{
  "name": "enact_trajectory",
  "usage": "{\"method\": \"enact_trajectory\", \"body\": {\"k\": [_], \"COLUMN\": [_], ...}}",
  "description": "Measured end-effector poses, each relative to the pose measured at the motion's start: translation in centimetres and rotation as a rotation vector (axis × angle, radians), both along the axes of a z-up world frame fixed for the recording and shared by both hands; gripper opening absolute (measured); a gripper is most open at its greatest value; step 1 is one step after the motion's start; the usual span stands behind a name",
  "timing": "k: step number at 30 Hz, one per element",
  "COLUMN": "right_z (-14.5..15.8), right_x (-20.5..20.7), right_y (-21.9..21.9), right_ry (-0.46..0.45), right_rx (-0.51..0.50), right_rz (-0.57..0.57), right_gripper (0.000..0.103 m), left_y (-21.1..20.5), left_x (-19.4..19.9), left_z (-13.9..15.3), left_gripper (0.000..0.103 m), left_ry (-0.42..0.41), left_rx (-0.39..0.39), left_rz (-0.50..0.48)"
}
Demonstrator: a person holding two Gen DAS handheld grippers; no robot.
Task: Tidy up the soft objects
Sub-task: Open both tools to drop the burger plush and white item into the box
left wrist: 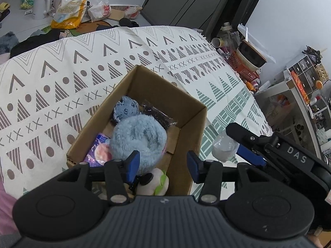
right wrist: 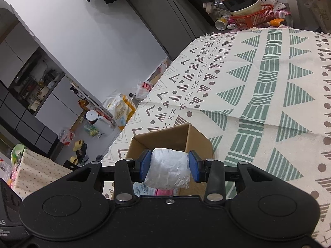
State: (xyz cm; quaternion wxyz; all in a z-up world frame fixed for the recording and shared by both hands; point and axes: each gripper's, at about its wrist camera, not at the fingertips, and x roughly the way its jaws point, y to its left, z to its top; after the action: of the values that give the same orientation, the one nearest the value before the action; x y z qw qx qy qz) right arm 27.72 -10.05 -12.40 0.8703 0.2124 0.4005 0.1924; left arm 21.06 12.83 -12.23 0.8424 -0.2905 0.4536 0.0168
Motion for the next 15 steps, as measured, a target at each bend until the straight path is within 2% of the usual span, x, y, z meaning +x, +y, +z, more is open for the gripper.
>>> {"method": "enact_trajectory", "body": {"k": [13,15], "right_z": [-1.2,-1.2], "right_x": [2.4,2.4], "right_y": [0.8,0.5], "right_ry": [0.018,0.03], "right_rx": [0.066,0.07], "right_rz": [-0.003,-0.009], "right_gripper": [0.043,0.05], "left_y": [0.8,0.7], "left_x": [1.3,1.4], "left_z": [0.9,1.1], "left_gripper": [0.049,0.049], "left_ry": [0.011,0.007], "left_rx": [0.03,0.038], "left_rz": [-0.006,-0.006]}}
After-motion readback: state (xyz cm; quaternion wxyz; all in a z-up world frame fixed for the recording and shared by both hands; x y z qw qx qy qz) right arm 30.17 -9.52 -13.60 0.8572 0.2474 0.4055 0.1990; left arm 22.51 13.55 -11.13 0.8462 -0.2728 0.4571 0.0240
